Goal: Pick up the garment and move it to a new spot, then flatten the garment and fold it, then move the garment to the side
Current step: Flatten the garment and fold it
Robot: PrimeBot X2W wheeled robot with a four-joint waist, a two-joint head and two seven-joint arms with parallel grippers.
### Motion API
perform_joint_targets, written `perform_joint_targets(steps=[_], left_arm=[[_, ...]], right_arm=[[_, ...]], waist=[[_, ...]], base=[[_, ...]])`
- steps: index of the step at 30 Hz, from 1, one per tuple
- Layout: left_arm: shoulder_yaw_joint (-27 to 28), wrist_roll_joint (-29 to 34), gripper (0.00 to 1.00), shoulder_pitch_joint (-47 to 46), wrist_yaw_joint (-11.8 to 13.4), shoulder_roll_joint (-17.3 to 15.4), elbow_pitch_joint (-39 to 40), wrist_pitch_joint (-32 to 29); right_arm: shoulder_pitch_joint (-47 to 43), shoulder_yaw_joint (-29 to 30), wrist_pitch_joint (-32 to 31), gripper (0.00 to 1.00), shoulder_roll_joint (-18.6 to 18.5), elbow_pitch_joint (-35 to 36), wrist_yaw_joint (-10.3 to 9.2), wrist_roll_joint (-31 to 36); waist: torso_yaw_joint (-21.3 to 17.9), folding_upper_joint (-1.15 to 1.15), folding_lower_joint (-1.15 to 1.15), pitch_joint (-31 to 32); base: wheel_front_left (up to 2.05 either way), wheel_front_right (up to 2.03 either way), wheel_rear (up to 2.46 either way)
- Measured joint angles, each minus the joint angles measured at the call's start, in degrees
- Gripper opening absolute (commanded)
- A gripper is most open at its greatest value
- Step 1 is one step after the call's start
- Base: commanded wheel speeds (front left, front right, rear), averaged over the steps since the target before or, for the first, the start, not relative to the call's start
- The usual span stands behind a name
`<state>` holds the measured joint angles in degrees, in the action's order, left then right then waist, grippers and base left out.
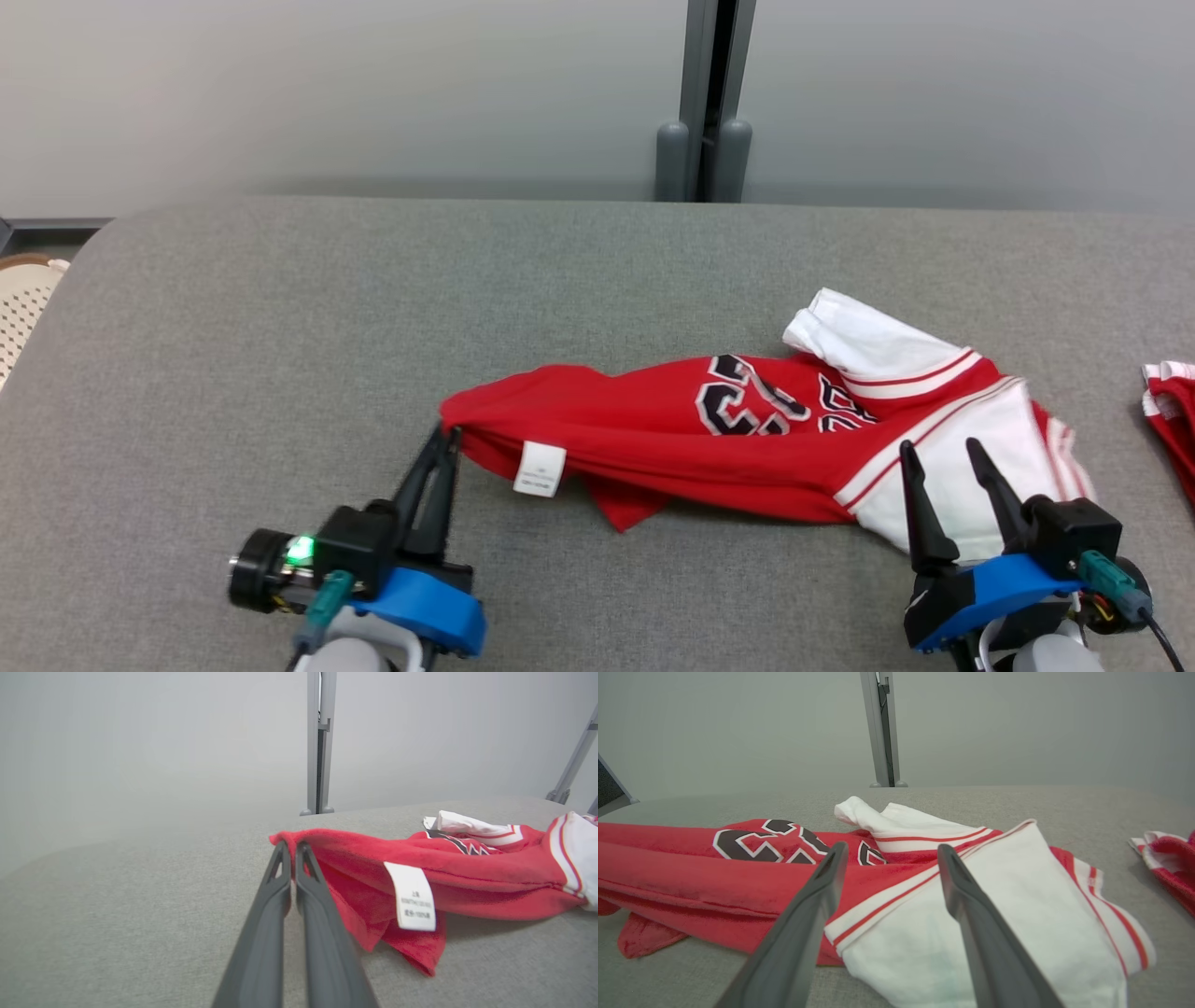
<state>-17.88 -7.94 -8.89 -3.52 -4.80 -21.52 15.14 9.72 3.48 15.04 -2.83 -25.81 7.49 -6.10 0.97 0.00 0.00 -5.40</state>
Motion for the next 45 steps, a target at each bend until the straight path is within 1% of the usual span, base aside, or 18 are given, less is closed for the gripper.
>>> perform_joint_targets(steps=[4, 7, 8, 9, 10, 11, 14, 17, 23, 31, 38, 45], left_arm=[[4.32, 1.63, 0.00, 1.64, 0.88, -1.26, 4.37, 0.00], [6.77, 2.02, 0.00, 4.74, 1.44, -2.02, 3.39, 0.00], [7.53, 2.04, 0.36, 5.97, 1.48, -1.97, 2.50, -0.01], [8.23, 2.03, 0.76, 6.97, 1.71, -1.86, 1.30, -0.01], [9.62, 1.92, 1.00, 8.56, 2.26, -1.47, -1.09, 0.00], [9.62, 1.92, 1.00, 8.56, 2.26, -1.47, -1.09, 0.00], [12.06, 1.22, 1.00, 10.33, 3.56, -0.48, -3.82, -0.01], [14.71, 0.27, 1.00, 11.06, 4.53, 0.31, -2.90, -0.01], [15.41, 0.47, 1.00, 11.46, 3.44, 1.45, -2.01, 0.00], [13.48, 1.04, 1.00, 11.44, 1.97, 1.80, -2.61, 0.00], [11.41, 0.44, 1.00, 11.44, 1.47, 1.92, -2.55, 0.00], [11.06, 0.46, 1.00, 10.33, 1.38, 1.90, -2.56, 0.00]], right_arm=[[-0.82, -1.36, 0.00, 1.00, 0.01, -0.45, 0.00, -1.37], [-1.48, -2.55, 0.00, 1.00, -0.01, -0.55, 0.00, -2.22], [-1.91, -3.03, 0.00, 1.00, 0.00, -0.63, 0.00, -2.46], [-2.24, -3.41, 0.00, 1.00, 0.02, -0.73, 0.00, -2.69], [-2.76, -3.98, 0.00, 1.00, 0.00, -0.76, 0.00, -2.93], [-2.76, -3.98, 0.00, 1.00, 0.00, -0.76, 0.00, -2.93], [-3.58, -4.63, 0.00, 1.00, 0.00, -0.67, 0.00, -3.45], [-4.19, -4.76, 0.00, 1.00, 0.00, -0.23, 0.00, -3.66], [-4.99, -4.75, 0.00, 1.00, -0.01, 1.26, 0.00, -3.44], [-5.59, -4.50, 0.00, 1.00, 0.01, -1.22, 0.00, -2.77], [-5.37, 2.02, -0.01, 1.00, -0.03, -8.36, 0.00, -2.61], [-1.75, 4.13, 0.01, 1.00, -0.01, -11.89, 0.00, -3.19]], waist=[[0.05, 0.00, 0.00, 1.58], [-0.42, 0.00, 0.00, 2.45], [-0.65, 0.00, 0.00, 2.64], [-0.92, 0.00, 0.00, 2.82], [-1.46, 0.00, 0.00, 3.12], [-1.46, 0.00, 0.00, 3.12], [-2.16, 0.00, 0.00, 3.58], [-2.68, 0.00, 0.00, 4.01], [-3.23, 0.00, 0.00, 4.82], [-3.45, 0.00, 0.00, 4.87], [-2.86, 0.00, 0.00, 3.17], [-1.79, 0.00, 0.00, 0.40]], base=[[0.00, 0.00, 0.00], [0.00, 0.00, 0.00], [0.00, 0.00, 0.00], [0.00, 0.00, 0.00], [0.00, 0.00, 0.00], [0.00, 0.00, 0.00], [0.00, 0.00, 0.00], [0.00, 0.00, 0.00], [0.00, 0.00, 0.00], [0.00, 0.00, 0.00], [0.00, 0.00, 0.00], [0.00, 0.00, 0.00]])
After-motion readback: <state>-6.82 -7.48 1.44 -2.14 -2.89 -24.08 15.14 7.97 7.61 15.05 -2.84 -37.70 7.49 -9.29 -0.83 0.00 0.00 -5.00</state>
